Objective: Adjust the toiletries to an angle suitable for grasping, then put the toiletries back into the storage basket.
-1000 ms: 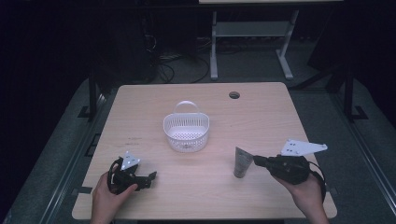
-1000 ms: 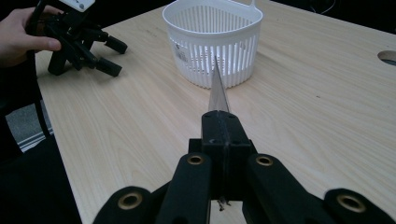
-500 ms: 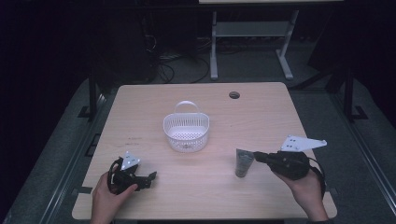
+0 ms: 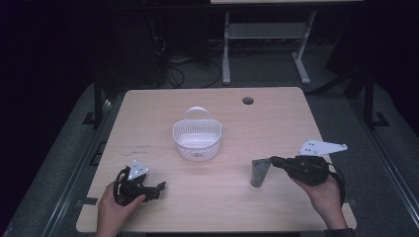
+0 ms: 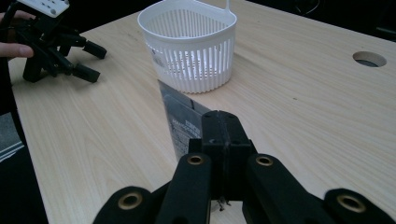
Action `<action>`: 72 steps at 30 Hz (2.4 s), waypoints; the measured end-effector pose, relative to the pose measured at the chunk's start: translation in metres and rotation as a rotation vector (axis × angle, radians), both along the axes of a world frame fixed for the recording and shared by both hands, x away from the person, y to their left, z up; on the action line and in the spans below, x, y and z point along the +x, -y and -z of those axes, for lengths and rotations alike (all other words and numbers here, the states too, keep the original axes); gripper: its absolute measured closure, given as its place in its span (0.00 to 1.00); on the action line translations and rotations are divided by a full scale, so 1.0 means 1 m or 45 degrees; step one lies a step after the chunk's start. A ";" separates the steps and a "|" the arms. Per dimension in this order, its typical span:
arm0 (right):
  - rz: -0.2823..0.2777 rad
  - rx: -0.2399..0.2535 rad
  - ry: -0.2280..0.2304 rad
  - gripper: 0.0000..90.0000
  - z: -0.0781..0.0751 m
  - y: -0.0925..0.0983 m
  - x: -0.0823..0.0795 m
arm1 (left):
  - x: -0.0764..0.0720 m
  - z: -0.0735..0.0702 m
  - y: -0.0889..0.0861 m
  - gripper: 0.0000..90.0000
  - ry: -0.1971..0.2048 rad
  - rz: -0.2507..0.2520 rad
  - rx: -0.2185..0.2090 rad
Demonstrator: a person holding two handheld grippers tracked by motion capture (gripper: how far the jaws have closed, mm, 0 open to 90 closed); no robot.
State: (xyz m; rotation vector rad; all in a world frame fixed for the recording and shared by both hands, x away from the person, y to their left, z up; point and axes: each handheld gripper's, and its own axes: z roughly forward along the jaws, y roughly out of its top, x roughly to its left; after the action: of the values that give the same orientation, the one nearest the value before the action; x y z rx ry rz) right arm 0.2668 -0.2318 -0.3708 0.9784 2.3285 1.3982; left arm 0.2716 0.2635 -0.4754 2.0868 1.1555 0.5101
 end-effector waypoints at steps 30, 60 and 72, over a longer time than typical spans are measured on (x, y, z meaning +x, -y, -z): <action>0.027 0.004 -0.017 1.00 0.005 0.003 0.022 | 0.000 0.000 0.000 0.14 0.000 0.000 0.000; 0.061 -0.072 -0.106 0.27 -0.019 0.000 0.010 | -0.001 0.000 0.000 0.14 0.001 -0.001 -0.003; 0.036 -0.125 -0.119 0.15 -0.021 -0.018 0.017 | -0.001 0.000 0.000 0.14 -0.003 0.003 0.000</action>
State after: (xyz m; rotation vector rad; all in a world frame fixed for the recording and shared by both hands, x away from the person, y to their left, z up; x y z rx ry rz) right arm 0.2835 -0.2143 -0.3495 1.0647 2.4148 1.2402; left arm 0.2709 0.2636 -0.4752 2.0894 1.1545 0.5066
